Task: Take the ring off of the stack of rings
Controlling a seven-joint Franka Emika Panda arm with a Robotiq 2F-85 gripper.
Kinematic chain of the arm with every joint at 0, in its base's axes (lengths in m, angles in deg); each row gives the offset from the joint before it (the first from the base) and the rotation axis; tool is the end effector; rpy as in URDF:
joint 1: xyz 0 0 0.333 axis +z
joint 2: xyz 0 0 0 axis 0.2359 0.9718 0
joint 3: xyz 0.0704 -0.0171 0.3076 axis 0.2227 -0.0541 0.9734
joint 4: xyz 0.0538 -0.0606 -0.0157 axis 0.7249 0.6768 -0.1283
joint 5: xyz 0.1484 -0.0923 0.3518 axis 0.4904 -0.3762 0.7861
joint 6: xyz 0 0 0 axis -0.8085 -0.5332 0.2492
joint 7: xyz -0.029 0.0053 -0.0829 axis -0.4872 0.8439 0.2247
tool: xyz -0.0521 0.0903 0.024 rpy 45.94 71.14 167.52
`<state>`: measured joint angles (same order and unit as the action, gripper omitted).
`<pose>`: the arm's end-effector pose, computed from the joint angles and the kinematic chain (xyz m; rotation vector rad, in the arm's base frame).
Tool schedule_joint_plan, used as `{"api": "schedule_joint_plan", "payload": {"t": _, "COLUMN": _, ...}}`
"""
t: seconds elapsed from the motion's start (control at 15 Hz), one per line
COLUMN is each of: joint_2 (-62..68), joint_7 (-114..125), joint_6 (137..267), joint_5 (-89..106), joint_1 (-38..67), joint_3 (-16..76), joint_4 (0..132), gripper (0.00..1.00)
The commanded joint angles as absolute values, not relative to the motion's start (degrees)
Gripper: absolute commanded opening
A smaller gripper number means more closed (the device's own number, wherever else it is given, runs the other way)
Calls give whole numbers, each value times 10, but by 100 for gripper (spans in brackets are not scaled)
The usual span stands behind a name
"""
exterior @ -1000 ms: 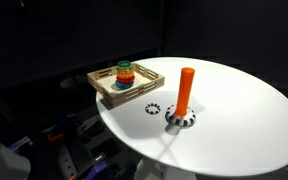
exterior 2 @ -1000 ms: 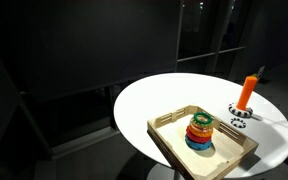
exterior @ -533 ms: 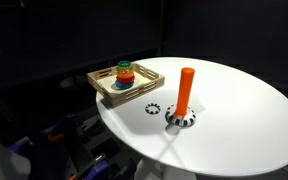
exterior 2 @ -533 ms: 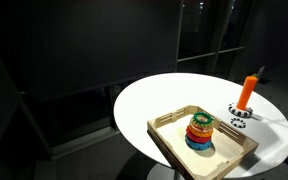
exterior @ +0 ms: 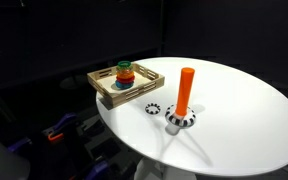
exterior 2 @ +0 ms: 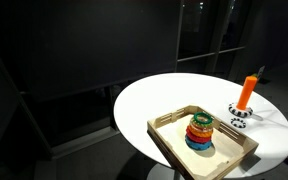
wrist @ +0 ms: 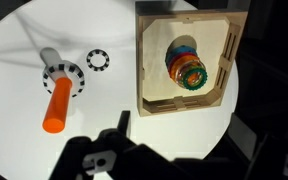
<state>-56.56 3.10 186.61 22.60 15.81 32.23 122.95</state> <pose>0.3448 0.0109 0.5080 -2.9198 0.1414 -0.3180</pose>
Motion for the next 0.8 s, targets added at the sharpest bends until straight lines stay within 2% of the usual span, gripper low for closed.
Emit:
{"api": "schedule_joint_plan", "payload": {"t": 0.0, "joint_2": -482, "joint_7": 37, "joint_6": 1857, "joint_5": 248, "joint_1": 171, "joint_3": 332, "joint_4": 1167, "gripper": 100}}
{"api": "schedule_joint_plan", "payload": {"t": 0.73, "joint_2": -369, "joint_7": 82, "joint_6": 1885, "joint_5": 161, "joint_1": 172, "joint_3": 419, "joint_4": 1093, "gripper": 100}}
